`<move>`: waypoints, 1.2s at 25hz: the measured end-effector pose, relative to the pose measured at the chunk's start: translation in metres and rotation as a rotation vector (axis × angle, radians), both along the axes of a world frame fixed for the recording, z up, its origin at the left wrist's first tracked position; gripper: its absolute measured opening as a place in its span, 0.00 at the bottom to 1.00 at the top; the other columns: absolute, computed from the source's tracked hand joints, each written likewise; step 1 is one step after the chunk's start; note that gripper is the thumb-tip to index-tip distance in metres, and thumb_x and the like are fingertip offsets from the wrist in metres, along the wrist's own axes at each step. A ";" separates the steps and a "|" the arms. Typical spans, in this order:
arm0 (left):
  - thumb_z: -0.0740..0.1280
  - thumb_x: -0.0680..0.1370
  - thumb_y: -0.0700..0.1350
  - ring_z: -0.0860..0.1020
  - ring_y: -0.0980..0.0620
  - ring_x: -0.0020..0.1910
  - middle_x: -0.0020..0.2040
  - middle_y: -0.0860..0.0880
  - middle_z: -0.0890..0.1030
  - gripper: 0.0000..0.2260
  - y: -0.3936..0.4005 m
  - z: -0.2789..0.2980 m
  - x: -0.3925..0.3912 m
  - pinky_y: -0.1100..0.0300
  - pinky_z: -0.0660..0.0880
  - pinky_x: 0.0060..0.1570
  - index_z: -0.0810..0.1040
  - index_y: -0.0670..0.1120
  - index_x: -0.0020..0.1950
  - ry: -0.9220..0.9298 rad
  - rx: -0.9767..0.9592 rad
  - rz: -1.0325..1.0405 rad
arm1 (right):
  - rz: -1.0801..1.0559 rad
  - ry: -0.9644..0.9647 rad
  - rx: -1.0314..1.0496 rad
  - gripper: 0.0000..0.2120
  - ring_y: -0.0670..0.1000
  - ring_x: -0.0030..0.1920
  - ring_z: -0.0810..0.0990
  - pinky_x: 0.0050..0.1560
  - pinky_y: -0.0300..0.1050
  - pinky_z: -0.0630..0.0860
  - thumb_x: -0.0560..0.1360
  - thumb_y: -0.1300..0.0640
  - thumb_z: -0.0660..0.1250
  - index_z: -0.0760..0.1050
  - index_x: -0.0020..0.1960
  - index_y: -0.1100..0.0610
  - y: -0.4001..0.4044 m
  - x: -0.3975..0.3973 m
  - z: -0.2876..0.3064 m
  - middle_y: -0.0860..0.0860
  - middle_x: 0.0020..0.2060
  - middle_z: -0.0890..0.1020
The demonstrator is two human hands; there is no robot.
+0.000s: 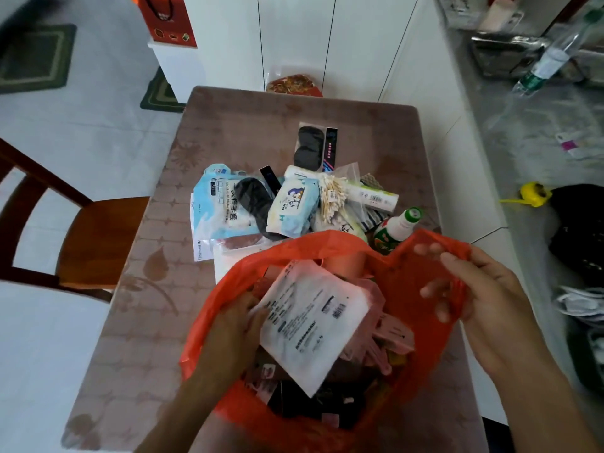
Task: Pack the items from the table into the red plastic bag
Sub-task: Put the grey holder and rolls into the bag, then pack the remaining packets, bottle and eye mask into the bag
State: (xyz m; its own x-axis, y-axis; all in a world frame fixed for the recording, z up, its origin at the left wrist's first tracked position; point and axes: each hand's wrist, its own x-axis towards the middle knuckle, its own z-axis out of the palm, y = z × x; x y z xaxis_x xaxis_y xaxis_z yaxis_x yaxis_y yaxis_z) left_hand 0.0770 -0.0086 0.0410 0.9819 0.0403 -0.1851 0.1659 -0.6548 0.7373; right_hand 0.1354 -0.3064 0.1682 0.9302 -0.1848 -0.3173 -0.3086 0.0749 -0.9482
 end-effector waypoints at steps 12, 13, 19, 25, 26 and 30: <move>0.66 0.79 0.49 0.81 0.53 0.43 0.44 0.52 0.83 0.07 0.034 0.023 0.078 0.60 0.75 0.43 0.83 0.49 0.50 0.292 0.161 -0.296 | 0.020 -0.010 -0.225 0.08 0.51 0.30 0.78 0.20 0.37 0.68 0.77 0.63 0.66 0.81 0.47 0.53 0.036 -0.005 -0.010 0.52 0.43 0.86; 0.64 0.80 0.52 0.80 0.57 0.38 0.38 0.56 0.82 0.11 0.038 0.021 0.076 0.61 0.73 0.39 0.83 0.50 0.45 0.328 0.065 -0.326 | 0.005 -0.011 -0.224 0.08 0.50 0.29 0.78 0.20 0.37 0.68 0.77 0.63 0.66 0.81 0.47 0.53 0.038 -0.002 -0.011 0.52 0.42 0.86; 0.69 0.77 0.50 0.76 0.42 0.61 0.66 0.43 0.77 0.20 0.067 -0.048 0.122 0.48 0.74 0.60 0.74 0.49 0.68 0.197 0.263 -0.019 | -0.077 -0.016 -0.221 0.09 0.49 0.27 0.77 0.21 0.36 0.68 0.77 0.64 0.65 0.81 0.48 0.53 0.037 0.001 -0.011 0.50 0.43 0.86; 0.68 0.77 0.42 0.74 0.42 0.58 0.57 0.45 0.80 0.05 0.067 -0.067 0.143 0.46 0.69 0.60 0.82 0.46 0.51 0.072 0.606 -0.128 | -0.094 -0.007 -0.217 0.08 0.48 0.26 0.77 0.20 0.37 0.67 0.77 0.66 0.64 0.80 0.50 0.56 0.029 -0.001 -0.008 0.49 0.41 0.86; 0.68 0.77 0.43 0.76 0.42 0.57 0.56 0.44 0.81 0.04 0.070 -0.066 0.139 0.46 0.70 0.58 0.82 0.45 0.49 0.052 0.593 -0.135 | -0.092 -0.010 -0.213 0.08 0.47 0.26 0.77 0.20 0.37 0.67 0.77 0.66 0.64 0.80 0.50 0.56 0.029 0.001 -0.009 0.49 0.42 0.86; 0.71 0.75 0.44 0.81 0.43 0.45 0.44 0.42 0.83 0.05 0.071 -0.040 0.127 0.48 0.69 0.54 0.77 0.44 0.46 -0.021 0.624 -0.189 | -0.075 0.003 -0.177 0.08 0.47 0.26 0.77 0.19 0.38 0.67 0.77 0.65 0.64 0.80 0.50 0.57 0.030 0.001 -0.006 0.50 0.45 0.86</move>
